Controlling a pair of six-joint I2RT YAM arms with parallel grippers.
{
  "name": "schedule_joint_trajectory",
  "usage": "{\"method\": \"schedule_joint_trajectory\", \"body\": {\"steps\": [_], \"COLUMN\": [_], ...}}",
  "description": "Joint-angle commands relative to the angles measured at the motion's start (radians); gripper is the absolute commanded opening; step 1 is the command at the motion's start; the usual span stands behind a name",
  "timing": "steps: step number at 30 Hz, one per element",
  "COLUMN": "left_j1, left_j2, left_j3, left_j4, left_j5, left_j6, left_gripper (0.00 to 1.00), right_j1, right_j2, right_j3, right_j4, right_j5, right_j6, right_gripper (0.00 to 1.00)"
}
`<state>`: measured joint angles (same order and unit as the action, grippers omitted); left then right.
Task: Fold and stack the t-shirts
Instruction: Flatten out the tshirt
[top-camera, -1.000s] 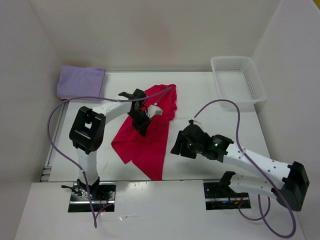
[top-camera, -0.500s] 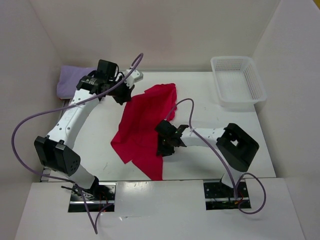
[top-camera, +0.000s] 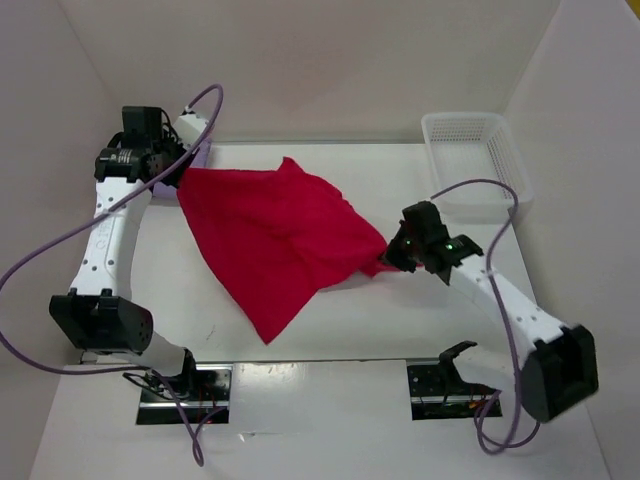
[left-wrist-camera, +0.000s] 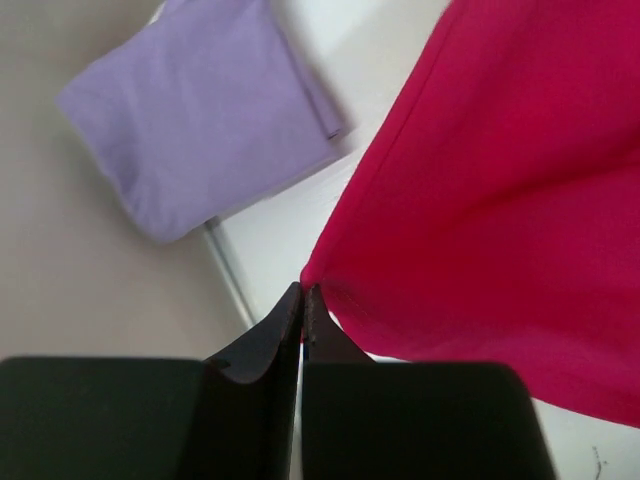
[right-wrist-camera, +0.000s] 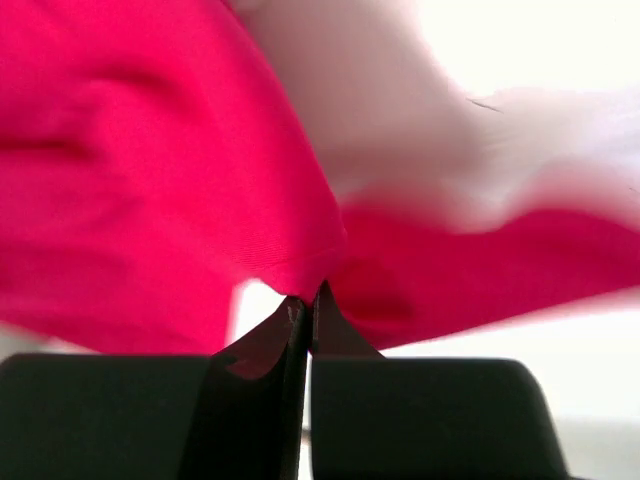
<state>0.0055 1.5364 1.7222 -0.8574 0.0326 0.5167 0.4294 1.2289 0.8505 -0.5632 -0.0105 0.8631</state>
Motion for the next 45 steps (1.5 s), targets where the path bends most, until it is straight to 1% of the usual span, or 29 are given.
{"method": "schedule_joint_trajectory", "body": {"steps": [1, 3, 5, 9, 10, 11, 12, 13, 15, 18, 19, 20, 22, 23, 24, 25, 26, 27, 29, 30, 32, 34, 35, 37, 38, 39, 41, 43, 45], "left_j1": [0.010, 0.010, 0.010, 0.030, 0.039, 0.048, 0.048, 0.059, 0.068, 0.068, 0.068, 0.068, 0.077, 0.077, 0.077, 0.077, 0.077, 0.077, 0.088, 0.088, 0.088, 0.097, 0.097, 0.097, 0.097, 0.097, 0.097, 0.106, 0.117], "left_j2": [-0.085, -0.096, -0.107, -0.131, -0.143, -0.153, -0.153, -0.163, -0.163, -0.173, -0.173, -0.173, -0.173, -0.173, -0.183, -0.193, -0.193, -0.203, -0.203, -0.203, -0.203, -0.193, -0.180, -0.170, -0.157, -0.157, -0.148, -0.139, -0.130], "left_j3": [-0.030, -0.074, -0.131, -0.222, -0.239, -0.252, -0.281, -0.294, -0.320, -0.372, -0.383, -0.394, -0.394, -0.403, -0.414, -0.414, -0.427, -0.427, -0.452, -0.452, -0.464, -0.475, -0.475, -0.475, -0.475, -0.475, -0.475, -0.466, -0.466], "left_j4": [0.017, 0.017, 0.017, 0.017, 0.017, 0.005, -0.009, -0.009, -0.034, -0.045, -0.055, -0.055, -0.069, -0.080, -0.080, -0.080, -0.080, -0.089, -0.089, -0.089, -0.089, -0.080, -0.080, -0.080, -0.080, -0.071, -0.071, -0.071, -0.071], "left_j5": [-0.086, -0.086, -0.086, -0.108, -0.108, -0.108, -0.108, -0.094, -0.062, -0.046, -0.036, -0.024, -0.013, -0.004, -0.003, -0.003, -0.003, -0.003, -0.003, -0.003, -0.003, -0.003, -0.003, -0.003, -0.003, -0.003, -0.013, -0.022, -0.022], "left_j6": [0.071, 0.071, 0.071, 0.091, 0.091, 0.091, 0.091, 0.091, 0.091, 0.082, 0.072, 0.072, 0.072, 0.072, 0.072, 0.072, 0.072, 0.063, 0.063, 0.063, 0.063, 0.054, 0.054, 0.054, 0.045, 0.045, 0.045, 0.045, 0.045], "left_gripper": [0.00, 0.00, 0.00, 0.00, 0.00, 0.00, 0.00, 0.00, 0.00, 0.00, 0.00, 0.00, 0.00, 0.00, 0.00, 0.00, 0.00, 0.00, 0.00, 0.00, 0.00, 0.00, 0.00, 0.00, 0.00, 0.00, 0.00, 0.00, 0.00], "right_j1": [0.028, 0.101, 0.181, 0.204, 0.204, 0.204, 0.204, 0.204, 0.204, 0.204, 0.204, 0.204, 0.213, 0.213, 0.213, 0.185, 0.166, 0.151, 0.140, 0.140, 0.149, 0.164, 0.178, 0.187, 0.187, 0.187, 0.174, 0.174, 0.174], "right_j2": [-0.134, -0.173, -0.239, -0.536, -0.649, -0.695, -0.729, -0.770, -0.770, -0.576, -0.364, -0.244, -0.020, 0.159, 0.238, 0.312, 0.384, 0.529, 0.672, 0.807, 0.926, 1.084, 1.139, 1.338, 1.422, 1.492, 1.520, 1.560, 1.560], "right_j3": [-0.059, -0.080, -0.093, -0.056, -0.044, -0.035, -0.034, -0.048, -0.030, 0.054, 0.091, 0.141, 0.351, 0.420, 0.547, 0.606, 0.666, 0.788, 0.916, 1.050, 1.251, 1.384, 1.536, 1.732, 1.998, 2.027, 2.009, 2.001, 1.972], "right_j4": [-0.118, -0.180, -0.249, -0.490, -0.580, -0.610, -0.619, -0.603, -0.542, -0.367, -0.328, -0.290, -0.290, -0.273, -0.255, -0.236, -0.219, -0.208, -0.208, -0.234, -0.270, -0.332, -0.363, -0.495, -0.559, -0.554, -0.532, -0.555, -0.546], "right_j5": [-0.095, -0.117, -0.071, -0.029, -0.029, -0.063, -0.097, -0.127, -0.149, -0.102, -0.086, -0.071, 0.039, 0.076, 0.110, 0.130, 0.121, 0.112, 0.101, 0.101, 0.110, 0.160, 0.179, 0.211, 0.245, 0.245, 0.173, 0.188, 0.126], "right_j6": [0.022, 0.106, 0.180, 0.390, 0.421, 0.448, 0.479, 0.479, 0.479, 0.346, 0.220, 0.153, 0.032, -0.071, -0.117, -0.197, -0.229, -0.254, -0.317, -0.337, -0.387, -0.423, -0.456, -0.486, -0.501, -0.490, -0.503, -0.503, -0.521], "right_gripper": [0.00, 0.00, 0.00, 0.00, 0.00, 0.05, 0.19, 0.42, 0.51, 0.63, 0.65, 0.69, 0.72, 0.73, 0.75, 0.76, 0.76, 0.78, 0.78, 0.78, 0.79, 0.83, 0.83, 0.85, 0.85, 0.85, 0.85, 0.85, 0.79]}}
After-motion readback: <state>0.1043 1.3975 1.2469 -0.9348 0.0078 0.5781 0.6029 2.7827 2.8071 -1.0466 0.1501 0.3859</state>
